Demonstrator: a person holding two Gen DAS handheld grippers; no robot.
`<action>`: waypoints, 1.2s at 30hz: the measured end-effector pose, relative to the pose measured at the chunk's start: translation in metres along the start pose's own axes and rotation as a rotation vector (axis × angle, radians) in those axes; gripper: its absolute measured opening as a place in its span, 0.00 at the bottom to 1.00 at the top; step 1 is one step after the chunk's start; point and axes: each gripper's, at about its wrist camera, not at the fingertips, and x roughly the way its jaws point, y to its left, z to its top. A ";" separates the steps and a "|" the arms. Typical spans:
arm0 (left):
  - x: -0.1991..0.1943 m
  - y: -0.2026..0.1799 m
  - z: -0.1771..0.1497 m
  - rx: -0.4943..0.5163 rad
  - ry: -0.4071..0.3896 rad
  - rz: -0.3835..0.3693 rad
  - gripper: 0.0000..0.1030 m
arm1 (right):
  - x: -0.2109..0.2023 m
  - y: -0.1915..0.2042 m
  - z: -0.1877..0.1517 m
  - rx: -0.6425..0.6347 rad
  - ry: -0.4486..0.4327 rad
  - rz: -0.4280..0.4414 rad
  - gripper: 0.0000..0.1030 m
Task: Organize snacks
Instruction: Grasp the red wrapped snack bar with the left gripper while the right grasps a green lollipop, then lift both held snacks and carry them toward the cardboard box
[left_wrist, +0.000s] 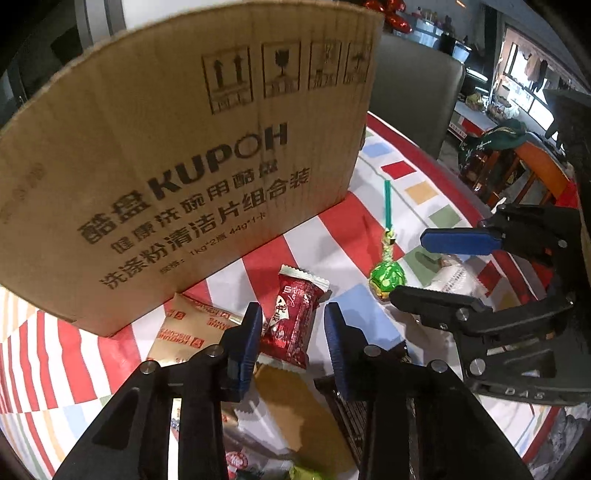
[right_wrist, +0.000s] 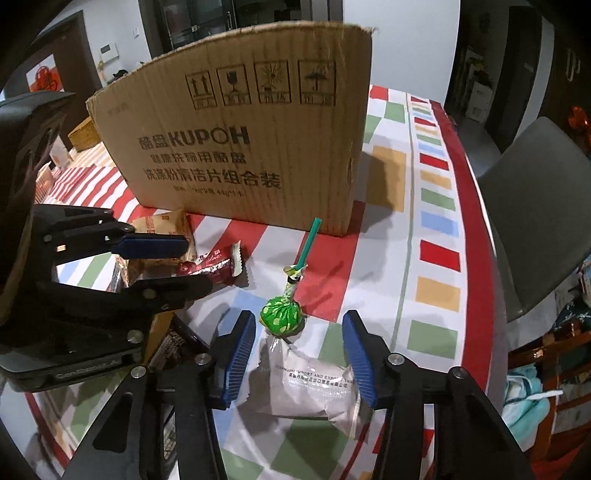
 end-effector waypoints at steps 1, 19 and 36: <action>0.002 0.001 0.001 -0.005 0.005 -0.002 0.34 | 0.002 0.000 0.000 0.000 0.003 0.000 0.47; 0.016 0.005 0.004 -0.049 0.031 -0.020 0.22 | 0.025 0.004 0.003 -0.005 0.038 0.017 0.28; -0.048 0.010 -0.008 -0.176 -0.092 0.039 0.22 | -0.018 0.004 0.009 0.032 -0.069 0.013 0.28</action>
